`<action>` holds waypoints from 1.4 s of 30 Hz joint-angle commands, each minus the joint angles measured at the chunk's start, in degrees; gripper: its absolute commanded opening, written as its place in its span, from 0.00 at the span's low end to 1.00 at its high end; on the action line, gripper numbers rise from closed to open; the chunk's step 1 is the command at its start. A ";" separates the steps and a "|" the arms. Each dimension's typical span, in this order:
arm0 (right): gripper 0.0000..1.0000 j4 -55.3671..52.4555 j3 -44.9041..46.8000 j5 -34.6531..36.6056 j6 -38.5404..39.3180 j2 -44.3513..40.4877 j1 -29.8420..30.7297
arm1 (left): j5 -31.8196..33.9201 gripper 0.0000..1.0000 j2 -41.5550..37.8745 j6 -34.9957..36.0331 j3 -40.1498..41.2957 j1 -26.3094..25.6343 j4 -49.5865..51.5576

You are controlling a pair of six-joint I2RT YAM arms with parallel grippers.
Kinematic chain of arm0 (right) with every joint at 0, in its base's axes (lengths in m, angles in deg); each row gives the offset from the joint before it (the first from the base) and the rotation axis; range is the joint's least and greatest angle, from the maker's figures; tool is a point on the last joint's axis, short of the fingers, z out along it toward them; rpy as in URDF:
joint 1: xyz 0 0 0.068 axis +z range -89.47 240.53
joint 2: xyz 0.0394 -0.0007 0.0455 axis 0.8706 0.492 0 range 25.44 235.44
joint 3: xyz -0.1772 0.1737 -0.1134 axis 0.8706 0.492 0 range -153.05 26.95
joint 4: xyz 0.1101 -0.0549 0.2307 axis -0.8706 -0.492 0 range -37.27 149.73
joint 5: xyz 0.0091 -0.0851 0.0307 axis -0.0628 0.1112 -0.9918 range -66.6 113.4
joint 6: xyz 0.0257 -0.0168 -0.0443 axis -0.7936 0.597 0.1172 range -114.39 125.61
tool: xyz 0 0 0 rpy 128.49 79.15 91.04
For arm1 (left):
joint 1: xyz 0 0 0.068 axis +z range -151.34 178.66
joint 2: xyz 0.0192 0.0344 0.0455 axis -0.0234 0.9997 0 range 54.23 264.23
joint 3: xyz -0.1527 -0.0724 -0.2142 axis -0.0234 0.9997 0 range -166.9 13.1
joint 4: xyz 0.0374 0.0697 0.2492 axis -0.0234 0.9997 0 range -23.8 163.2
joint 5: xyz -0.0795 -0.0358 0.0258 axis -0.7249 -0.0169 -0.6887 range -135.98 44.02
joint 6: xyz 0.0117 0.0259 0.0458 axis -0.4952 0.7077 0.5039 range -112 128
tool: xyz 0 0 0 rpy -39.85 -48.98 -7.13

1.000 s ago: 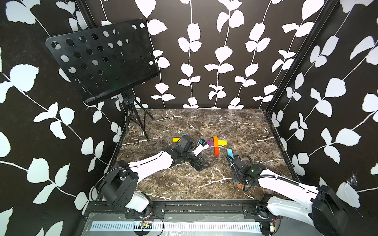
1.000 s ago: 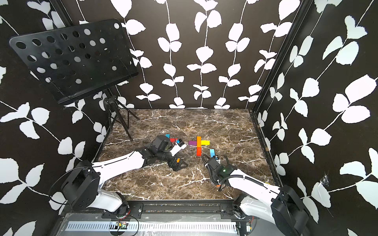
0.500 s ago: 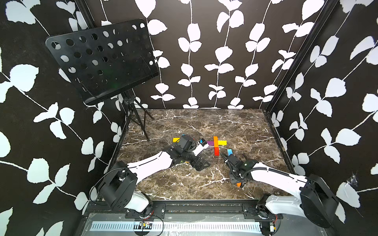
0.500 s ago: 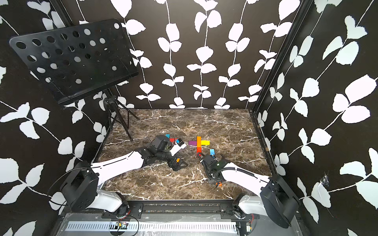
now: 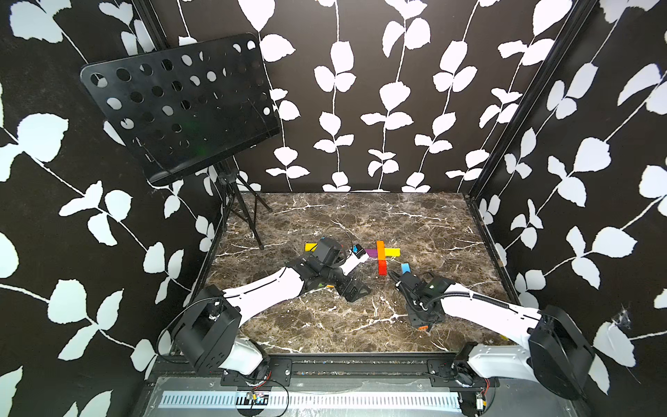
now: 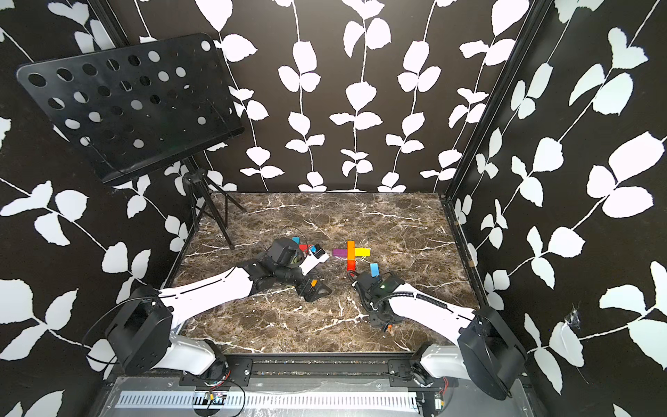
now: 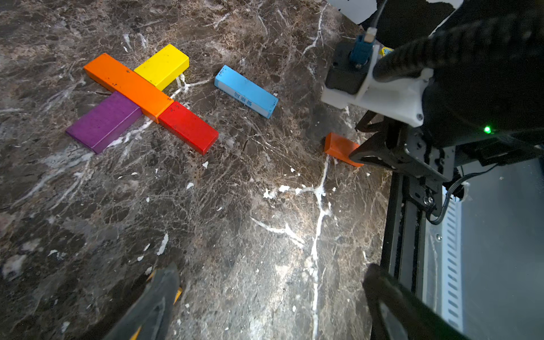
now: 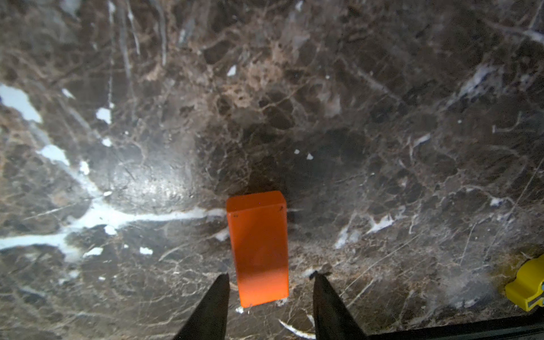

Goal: Assemble the letter t with building blocks
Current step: Pick up the building block from the center of the board.

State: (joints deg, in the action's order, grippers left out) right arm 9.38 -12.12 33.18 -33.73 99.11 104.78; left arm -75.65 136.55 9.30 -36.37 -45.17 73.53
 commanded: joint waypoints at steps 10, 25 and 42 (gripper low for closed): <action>0.43 2.90 -1.11 -3.66 -1.50 4.82 0.40 | -2.27 0.99 1.15 1.95 -1.59 -0.03 -0.24; 0.22 10.43 0.49 -2.94 -0.53 3.23 0.41 | -1.50 0.99 1.22 2.87 -1.24 0.04 0.43; 0.18 19.33 -7.14 -4.91 4.90 10.83 -2.77 | 1.32 0.99 1.60 1.62 -3.29 8.26 2.33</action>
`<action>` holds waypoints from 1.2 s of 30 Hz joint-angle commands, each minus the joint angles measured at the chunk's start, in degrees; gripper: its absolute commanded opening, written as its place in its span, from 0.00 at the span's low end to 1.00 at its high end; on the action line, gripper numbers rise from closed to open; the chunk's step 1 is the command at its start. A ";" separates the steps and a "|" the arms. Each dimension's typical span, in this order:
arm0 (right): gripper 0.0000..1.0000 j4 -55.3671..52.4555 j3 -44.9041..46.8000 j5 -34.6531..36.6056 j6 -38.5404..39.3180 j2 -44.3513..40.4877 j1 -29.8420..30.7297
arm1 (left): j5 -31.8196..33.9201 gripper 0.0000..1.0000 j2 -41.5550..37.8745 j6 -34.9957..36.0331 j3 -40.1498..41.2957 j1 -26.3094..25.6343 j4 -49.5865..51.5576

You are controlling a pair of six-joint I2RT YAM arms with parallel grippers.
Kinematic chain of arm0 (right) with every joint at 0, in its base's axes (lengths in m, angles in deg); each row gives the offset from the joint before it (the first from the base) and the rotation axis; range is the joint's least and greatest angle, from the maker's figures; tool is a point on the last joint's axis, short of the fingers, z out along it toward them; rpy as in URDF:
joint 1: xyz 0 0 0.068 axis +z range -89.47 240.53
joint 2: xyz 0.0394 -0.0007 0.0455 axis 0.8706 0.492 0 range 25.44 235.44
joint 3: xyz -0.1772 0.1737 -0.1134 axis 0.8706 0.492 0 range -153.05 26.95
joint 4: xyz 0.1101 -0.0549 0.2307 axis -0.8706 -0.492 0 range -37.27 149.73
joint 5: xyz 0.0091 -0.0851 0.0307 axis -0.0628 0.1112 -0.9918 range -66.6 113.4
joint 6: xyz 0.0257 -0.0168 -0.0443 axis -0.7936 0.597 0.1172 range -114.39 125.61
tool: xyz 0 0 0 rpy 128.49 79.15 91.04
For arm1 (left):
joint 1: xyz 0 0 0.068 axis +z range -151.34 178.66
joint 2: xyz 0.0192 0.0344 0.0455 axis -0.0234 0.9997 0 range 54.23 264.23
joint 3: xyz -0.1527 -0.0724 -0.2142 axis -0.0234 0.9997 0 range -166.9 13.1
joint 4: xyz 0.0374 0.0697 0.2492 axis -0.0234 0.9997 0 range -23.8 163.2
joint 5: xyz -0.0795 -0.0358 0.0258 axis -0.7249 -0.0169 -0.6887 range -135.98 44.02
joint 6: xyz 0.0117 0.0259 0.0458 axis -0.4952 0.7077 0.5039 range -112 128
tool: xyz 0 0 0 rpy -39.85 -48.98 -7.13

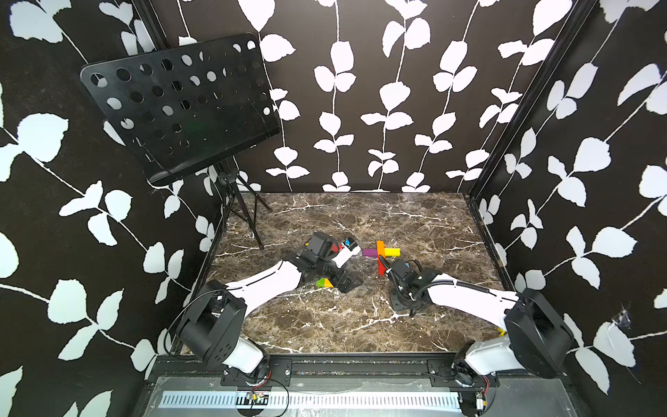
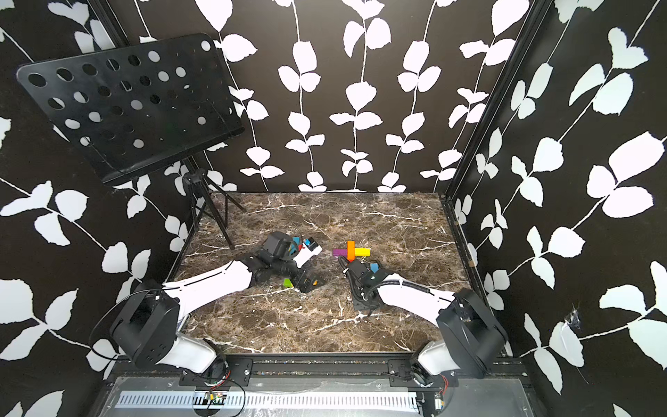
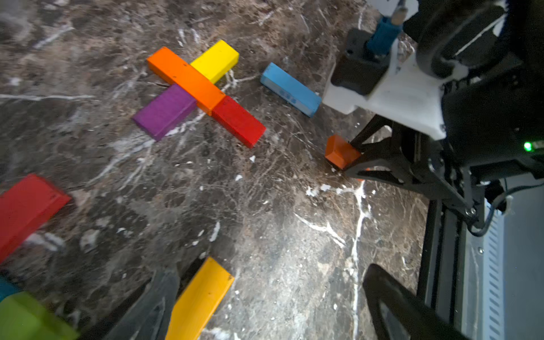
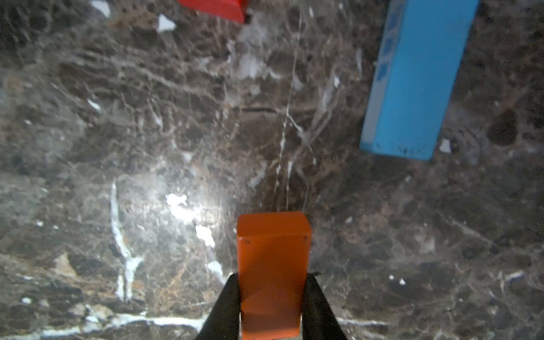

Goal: Assemble the letter t with building blocks
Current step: Assemble the building block at the center of the board.

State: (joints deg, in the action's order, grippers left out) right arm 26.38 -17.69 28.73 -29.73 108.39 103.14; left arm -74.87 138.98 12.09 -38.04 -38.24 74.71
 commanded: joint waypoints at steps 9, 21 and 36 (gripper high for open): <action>0.18 2.84 -8.02 -1.51 2.92 8.26 -2.07 | 1.08 0.99 -0.64 -2.63 -1.28 2.47 0.58; 0.18 3.22 -12.38 -3.46 2.95 14.70 -2.45 | -3.12 0.99 -1.74 3.75 2.60 2.63 2.06; 0.18 3.71 -12.14 -4.18 1.93 15.89 -2.48 | -5.13 0.99 -10.66 16.65 15.21 2.63 -14.42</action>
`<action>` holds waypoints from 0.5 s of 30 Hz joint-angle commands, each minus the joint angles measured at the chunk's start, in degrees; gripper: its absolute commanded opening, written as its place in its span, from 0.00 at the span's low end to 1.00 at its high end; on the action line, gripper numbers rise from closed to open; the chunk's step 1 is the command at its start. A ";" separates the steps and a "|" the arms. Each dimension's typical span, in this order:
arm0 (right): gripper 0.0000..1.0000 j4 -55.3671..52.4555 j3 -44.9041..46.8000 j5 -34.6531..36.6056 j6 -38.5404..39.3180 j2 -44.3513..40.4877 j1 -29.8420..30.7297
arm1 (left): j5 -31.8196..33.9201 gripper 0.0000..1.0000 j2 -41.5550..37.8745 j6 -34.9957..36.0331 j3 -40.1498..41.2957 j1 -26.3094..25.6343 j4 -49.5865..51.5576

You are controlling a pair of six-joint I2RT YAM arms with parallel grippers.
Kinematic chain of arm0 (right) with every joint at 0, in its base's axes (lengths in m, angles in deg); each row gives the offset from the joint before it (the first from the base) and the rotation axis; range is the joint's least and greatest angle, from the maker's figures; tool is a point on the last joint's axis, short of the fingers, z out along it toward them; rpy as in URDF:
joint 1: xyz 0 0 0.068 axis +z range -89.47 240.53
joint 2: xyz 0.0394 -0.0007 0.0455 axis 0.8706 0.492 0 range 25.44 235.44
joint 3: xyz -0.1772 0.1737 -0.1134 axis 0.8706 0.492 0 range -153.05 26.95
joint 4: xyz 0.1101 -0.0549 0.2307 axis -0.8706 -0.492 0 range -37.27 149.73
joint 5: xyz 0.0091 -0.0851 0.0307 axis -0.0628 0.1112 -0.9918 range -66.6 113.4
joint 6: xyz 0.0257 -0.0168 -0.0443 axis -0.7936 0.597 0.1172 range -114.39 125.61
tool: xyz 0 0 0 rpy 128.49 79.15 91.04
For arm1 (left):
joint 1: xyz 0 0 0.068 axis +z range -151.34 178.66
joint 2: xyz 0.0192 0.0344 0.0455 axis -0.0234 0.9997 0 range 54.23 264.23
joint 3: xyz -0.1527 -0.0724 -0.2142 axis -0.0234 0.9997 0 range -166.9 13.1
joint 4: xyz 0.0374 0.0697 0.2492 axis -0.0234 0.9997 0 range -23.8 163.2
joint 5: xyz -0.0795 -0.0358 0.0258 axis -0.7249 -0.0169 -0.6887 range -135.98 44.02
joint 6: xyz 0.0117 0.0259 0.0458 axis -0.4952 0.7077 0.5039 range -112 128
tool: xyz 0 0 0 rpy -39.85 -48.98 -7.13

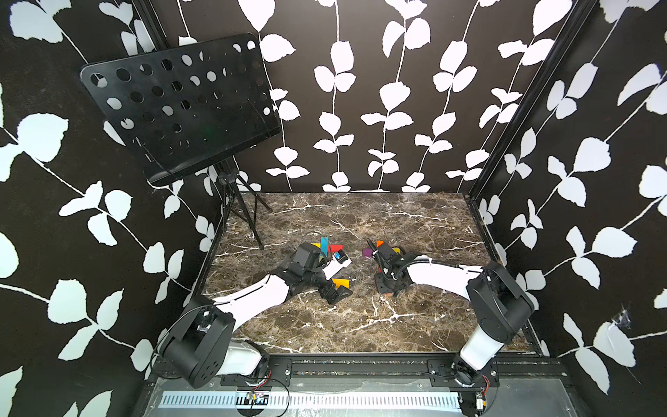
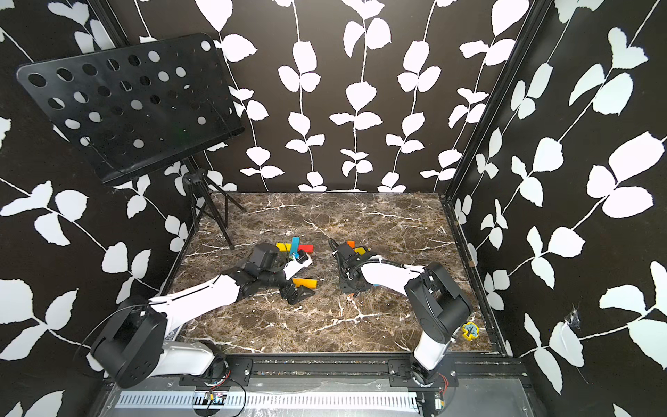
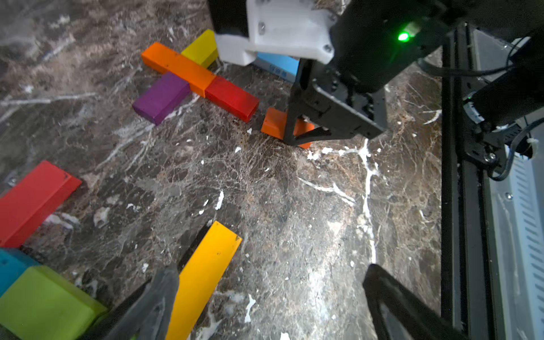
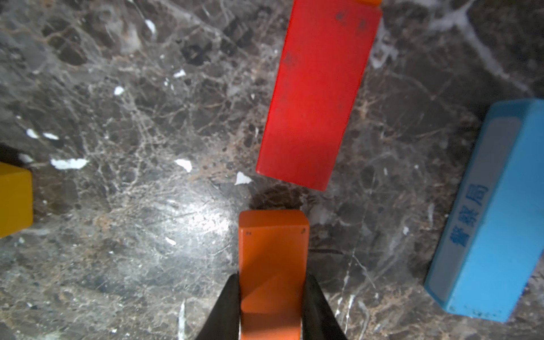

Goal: Assemble the letter t with building blocks
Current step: Assemble the building block at the center of the board.

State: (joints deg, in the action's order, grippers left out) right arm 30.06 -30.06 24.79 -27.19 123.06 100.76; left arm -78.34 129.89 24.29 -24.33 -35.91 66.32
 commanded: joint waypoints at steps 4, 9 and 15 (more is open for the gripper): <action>0.18 -0.19 -0.24 -0.47 -0.86 2.03 -0.07 | -3.36 0.99 -2.07 8.07 3.67 0.28 -8.42; 0.18 0.49 -0.22 -0.13 -1.05 1.89 -0.15 | -5.32 0.99 -1.33 10.94 3.77 0.28 -7.94; 0.18 0.82 0.07 0.61 -1.02 2.02 -0.57 | -5.09 0.99 -1.08 11.30 3.68 0.29 -7.43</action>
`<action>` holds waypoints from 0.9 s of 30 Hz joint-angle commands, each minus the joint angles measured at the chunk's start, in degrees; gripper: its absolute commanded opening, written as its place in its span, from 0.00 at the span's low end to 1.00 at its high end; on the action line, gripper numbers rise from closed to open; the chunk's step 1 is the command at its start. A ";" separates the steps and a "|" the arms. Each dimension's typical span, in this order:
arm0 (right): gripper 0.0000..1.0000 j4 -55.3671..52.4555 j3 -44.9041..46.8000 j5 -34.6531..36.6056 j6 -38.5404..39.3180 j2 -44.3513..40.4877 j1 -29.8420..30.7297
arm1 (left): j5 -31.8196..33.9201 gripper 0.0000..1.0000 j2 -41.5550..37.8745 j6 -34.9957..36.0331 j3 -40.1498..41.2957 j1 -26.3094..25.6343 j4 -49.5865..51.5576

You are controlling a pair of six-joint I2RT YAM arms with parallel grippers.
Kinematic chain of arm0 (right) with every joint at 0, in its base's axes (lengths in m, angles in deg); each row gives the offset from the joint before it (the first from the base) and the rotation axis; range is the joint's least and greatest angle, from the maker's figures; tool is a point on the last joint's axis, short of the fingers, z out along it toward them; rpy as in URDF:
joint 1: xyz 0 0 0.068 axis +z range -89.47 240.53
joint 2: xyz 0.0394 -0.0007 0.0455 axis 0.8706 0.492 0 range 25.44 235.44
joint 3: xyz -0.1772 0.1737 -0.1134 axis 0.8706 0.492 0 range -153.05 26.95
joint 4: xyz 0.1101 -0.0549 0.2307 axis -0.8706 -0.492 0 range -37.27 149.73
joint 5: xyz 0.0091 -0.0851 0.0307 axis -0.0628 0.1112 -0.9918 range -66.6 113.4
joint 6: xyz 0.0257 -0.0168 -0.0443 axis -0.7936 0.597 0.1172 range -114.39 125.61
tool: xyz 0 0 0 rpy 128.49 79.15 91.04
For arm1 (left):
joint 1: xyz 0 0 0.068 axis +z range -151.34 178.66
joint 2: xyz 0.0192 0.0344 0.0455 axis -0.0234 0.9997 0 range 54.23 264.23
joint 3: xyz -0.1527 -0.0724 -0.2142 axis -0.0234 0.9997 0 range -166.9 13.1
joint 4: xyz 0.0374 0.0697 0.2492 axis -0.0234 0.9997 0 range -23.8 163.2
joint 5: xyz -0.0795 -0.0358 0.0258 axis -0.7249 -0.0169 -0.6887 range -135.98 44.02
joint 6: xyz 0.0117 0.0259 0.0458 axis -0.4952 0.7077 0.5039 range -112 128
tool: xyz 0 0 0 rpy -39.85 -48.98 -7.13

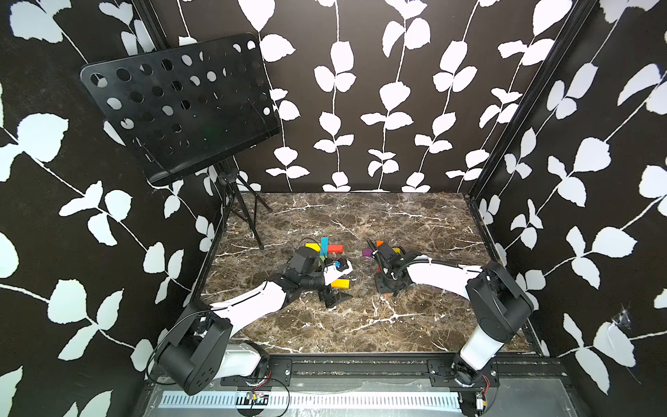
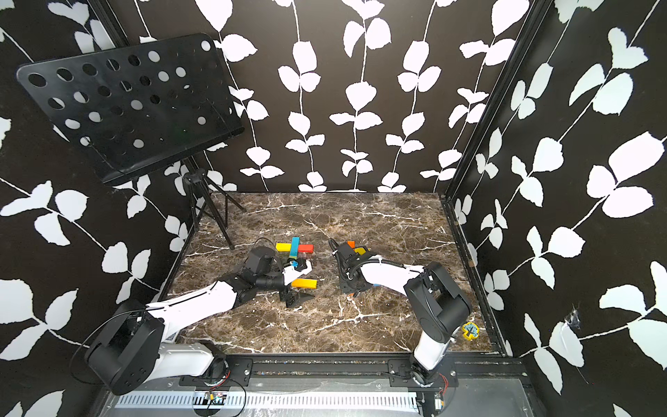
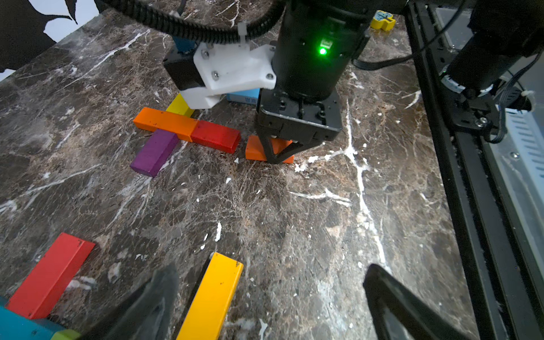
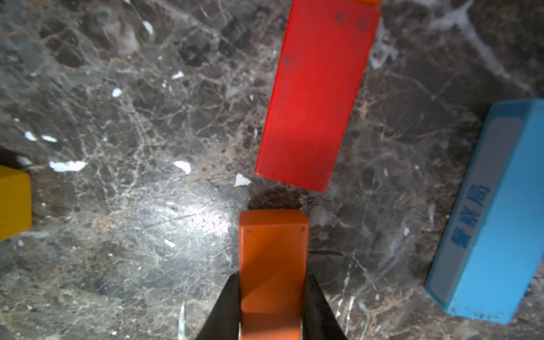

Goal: Assemble the letter t with building blocks
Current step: Assemble the building block at the center of the board.

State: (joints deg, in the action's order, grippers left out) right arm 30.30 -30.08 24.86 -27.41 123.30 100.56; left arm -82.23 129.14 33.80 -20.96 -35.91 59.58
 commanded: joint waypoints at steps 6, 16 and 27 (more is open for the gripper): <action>0.18 1.35 -0.48 0.31 -0.66 2.92 -0.53 | -1.10 0.99 -0.10 1.47 0.20 0.21 -0.32; 0.18 0.85 -0.33 1.62 -0.75 2.57 -0.57 | -1.30 0.99 0.98 1.27 0.22 0.11 -0.43; 0.40 0.78 0.25 1.55 -0.68 2.59 -0.57 | -1.37 0.99 0.98 1.27 -0.06 -0.07 0.44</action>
State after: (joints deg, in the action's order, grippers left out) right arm 32.18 -30.93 25.45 -27.52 125.12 100.17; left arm -82.58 130.72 34.43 -20.96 -35.91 59.63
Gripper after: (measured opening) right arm 0.392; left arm 0.992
